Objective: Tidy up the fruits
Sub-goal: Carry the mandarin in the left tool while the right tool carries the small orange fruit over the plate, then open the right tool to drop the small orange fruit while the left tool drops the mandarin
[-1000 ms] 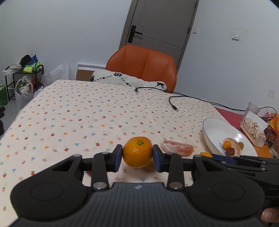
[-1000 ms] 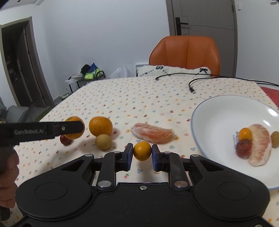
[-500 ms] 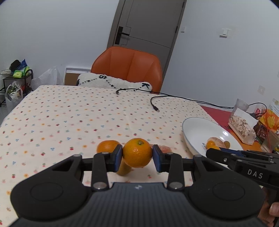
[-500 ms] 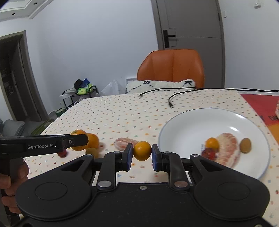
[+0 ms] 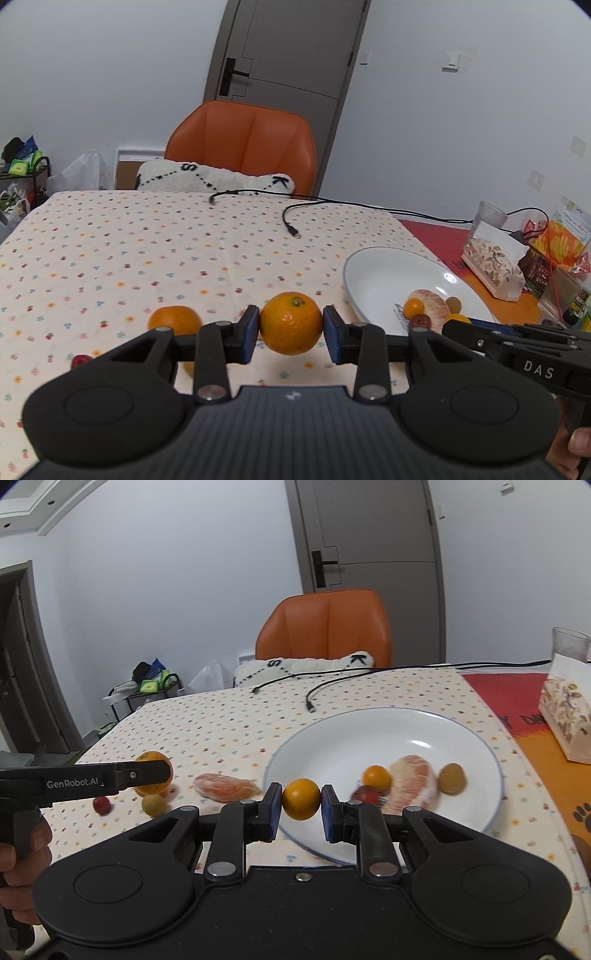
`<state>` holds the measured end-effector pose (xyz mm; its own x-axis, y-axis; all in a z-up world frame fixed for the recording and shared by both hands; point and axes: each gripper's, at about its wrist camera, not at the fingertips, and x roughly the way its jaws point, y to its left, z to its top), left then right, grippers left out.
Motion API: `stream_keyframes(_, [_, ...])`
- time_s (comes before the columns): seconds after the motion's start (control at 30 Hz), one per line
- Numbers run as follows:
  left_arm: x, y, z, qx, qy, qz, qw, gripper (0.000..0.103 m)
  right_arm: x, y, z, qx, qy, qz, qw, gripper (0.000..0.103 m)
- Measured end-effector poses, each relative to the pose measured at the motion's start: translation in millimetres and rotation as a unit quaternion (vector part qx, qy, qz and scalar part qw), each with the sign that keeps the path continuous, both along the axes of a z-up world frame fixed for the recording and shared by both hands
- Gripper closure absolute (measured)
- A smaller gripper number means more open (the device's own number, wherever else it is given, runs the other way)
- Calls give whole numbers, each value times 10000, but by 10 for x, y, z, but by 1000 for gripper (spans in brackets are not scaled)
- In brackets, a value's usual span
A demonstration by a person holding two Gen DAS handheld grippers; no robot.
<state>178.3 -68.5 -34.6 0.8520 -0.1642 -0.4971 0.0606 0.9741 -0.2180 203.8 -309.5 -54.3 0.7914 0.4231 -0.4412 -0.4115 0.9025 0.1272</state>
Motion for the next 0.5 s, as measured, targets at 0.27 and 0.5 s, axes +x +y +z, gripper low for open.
stream_keyframes(0.27, [83, -163, 3, 20, 0, -167, 9999, 67, 46, -158, -53, 0, 85, -194, 9998, 82])
stream_keyframes(0.5, [166, -308, 23, 54, -30, -318, 9995, 67, 56, -212, -96, -18, 183, -208, 9996, 76])
